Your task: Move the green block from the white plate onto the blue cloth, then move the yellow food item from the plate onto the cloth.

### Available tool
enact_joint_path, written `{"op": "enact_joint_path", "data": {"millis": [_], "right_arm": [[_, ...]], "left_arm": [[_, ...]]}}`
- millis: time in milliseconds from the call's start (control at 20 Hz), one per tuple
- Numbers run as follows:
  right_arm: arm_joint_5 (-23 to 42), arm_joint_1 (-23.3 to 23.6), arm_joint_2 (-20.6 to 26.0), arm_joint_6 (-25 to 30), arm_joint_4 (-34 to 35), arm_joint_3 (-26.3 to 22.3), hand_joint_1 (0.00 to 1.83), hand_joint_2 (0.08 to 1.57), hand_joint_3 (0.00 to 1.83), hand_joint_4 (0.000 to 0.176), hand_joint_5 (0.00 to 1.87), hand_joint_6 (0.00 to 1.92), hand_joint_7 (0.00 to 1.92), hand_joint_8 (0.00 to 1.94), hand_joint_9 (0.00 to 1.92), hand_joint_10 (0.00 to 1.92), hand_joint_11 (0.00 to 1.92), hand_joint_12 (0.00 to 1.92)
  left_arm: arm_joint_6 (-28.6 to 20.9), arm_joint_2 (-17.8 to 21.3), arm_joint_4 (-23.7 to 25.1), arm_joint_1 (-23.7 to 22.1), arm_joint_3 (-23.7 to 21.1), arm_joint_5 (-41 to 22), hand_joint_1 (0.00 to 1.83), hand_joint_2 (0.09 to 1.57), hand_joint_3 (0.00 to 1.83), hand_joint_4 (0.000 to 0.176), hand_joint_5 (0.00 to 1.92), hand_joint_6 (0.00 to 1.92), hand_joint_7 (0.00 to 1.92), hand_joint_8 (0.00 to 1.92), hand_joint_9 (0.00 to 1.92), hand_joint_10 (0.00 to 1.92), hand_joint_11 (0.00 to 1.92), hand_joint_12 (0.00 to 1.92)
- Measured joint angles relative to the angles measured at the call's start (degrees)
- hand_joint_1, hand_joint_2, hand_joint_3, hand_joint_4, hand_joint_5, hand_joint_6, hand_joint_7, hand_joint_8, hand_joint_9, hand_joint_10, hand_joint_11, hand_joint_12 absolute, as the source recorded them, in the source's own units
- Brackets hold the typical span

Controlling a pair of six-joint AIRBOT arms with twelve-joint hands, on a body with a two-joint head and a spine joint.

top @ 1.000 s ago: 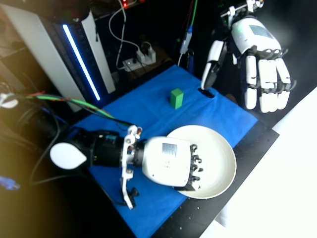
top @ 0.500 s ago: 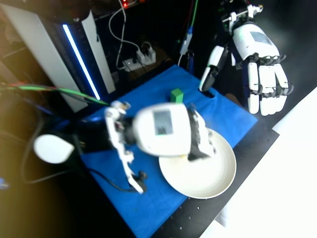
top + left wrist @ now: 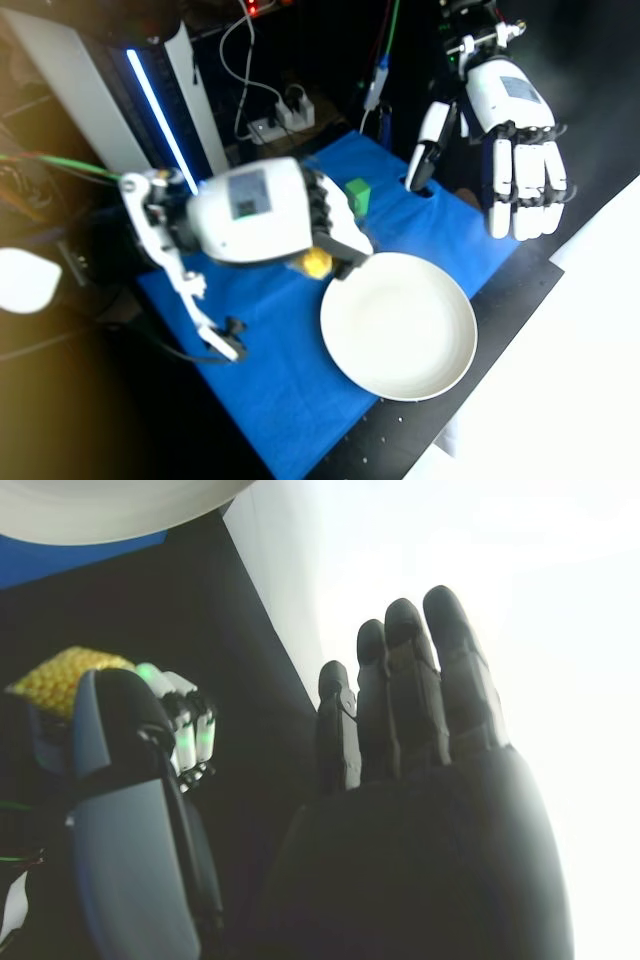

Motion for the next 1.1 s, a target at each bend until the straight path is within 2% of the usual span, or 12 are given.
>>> {"op": "enact_joint_path", "data": {"millis": [50,150,350,450,500,550,650,700,850,950,1000,1100], "right_arm": [[0.2,-1.4,0.2,0.1,-0.8,-0.9,1.27,1.08,0.0,0.0,0.94,0.88,1.17,0.82,1.19,0.66,0.97,1.27],[0.3,-3.3,0.2,0.1,-2.2,-2.2,1.26,1.06,0.0,0.0,1.0,0.87,1.23,0.66,1.25,0.39,0.91,1.17],[0.6,-5.2,-0.5,0.0,-1.7,-2.0,1.27,1.05,0.0,0.0,1.04,0.76,1.23,0.68,1.27,0.25,0.78,1.17],[0.2,-5.9,-1.1,0.0,-2.0,-1.9,1.24,1.1,0.0,0.0,0.91,1.04,1.12,0.82,1.14,0.12,0.7,1.13],[0.0,-6.1,-1.3,0.0,-2.6,-1.9,1.13,1.01,0.0,0.0,0.77,0.41,0.89,0.35,1.02,0.06,0.62,1.11],[0.0,-6.1,-1.3,0.0,-2.6,-1.9,1.03,0.95,0.0,0.0,0.66,0.12,0.72,0.1,0.82,0.01,0.44,1.05],[0.0,-6.0,-1.2,0.0,-1.8,-1.9,0.92,0.87,0.0,0.008,0.48,0.0,0.51,0.0,0.56,0.0,0.22,0.96],[0.1,-6.0,-1.2,-0.1,-1.6,-2.0,0.84,0.83,0.0,0.023,0.35,0.0,0.42,0.0,0.48,0.0,0.2,0.87],[0.2,-6.0,-1.3,0.0,-1.4,-2.1,0.73,0.7,0.0,0.087,0.08,0.0,0.13,0.0,0.18,0.0,0.01,0.61],[0.3,-6.0,-1.2,-0.1,-0.7,-2.1,0.66,0.66,0.0,0.16,0.0,0.0,0.01,0.0,0.05,0.01,0.0,0.39],[0.5,-6.0,-0.5,-0.1,0.3,-2.3,0.63,0.65,0.0,0.173,0.0,0.0,0.0,0.0,0.01,0.0,0.0,0.19],[2.0,-6.0,1.0,-0.1,3.4,-2.9,0.6,0.68,0.0,0.171,0.0,0.0,0.0,0.0,0.0,0.0,0.0,0.22]], "left_arm": [[0.0,0.0,0.0,0.0,0.0,0.1,0.79,0.84,0.0,0.105,0.28,0.0,0.34,0.01,0.37,0.01,0.19,0.38],[0.0,0.0,0.0,0.0,0.0,-0.2,0.78,0.83,0.0,0.132,0.28,0.0,0.35,0.01,0.37,0.01,0.18,0.38],[0.0,0.0,0.0,0.0,0.0,-0.2,0.8,0.83,0.0,0.135,0.27,0.0,0.36,0.01,0.37,0.0,0.17,0.37],[0.0,0.0,0.0,0.0,0.0,-0.2,0.79,0.84,0.0,0.139,0.26,0.0,0.35,0.0,0.35,0.0,0.17,0.37],[0.0,0.0,0.0,0.0,0.0,-0.2,0.79,0.84,0.0,0.138,0.25,0.0,0.35,0.0,0.35,0.0,0.17,0.37],[0.0,0.0,0.0,0.2,0.0,-0.3,0.77,0.84,0.0,0.142,0.25,0.0,0.34,0.0,0.34,0.0,0.17,0.37],[0.0,0.0,0.0,0.6,0.0,-0.2,0.8,0.84,0.0,0.138,0.25,0.0,0.35,0.0,0.34,0.0,0.17,0.37],[0.0,0.0,0.0,0.7,0.0,-0.2,0.81,0.84,0.0,0.138,0.24,0.0,0.35,0.0,0.34,0.0,0.14,0.45],[0.0,0.0,0.0,0.7,-0.1,-0.4,0.76,0.81,0.0,0.173,0.19,0.0,0.34,0.0,0.34,0.0,0.11,0.46],[0.0,0.2,-0.1,0.7,-0.5,-0.7,0.77,0.8,0.0,0.172,0.18,0.0,0.33,0.0,0.35,0.0,0.11,0.45],[0.0,0.4,-0.2,0.7,-0.9,-1.3,0.79,0.81,0.0,0.175,0.17,0.0,0.32,0.0,0.36,0.01,0.11,0.45],[0.0,1.2,-1.3,1.0,-1.8,-2.5,0.73,0.83,0.0,0.176,0.13,0.0,0.3,0.0,0.33,0.0,0.12,0.39]]}}
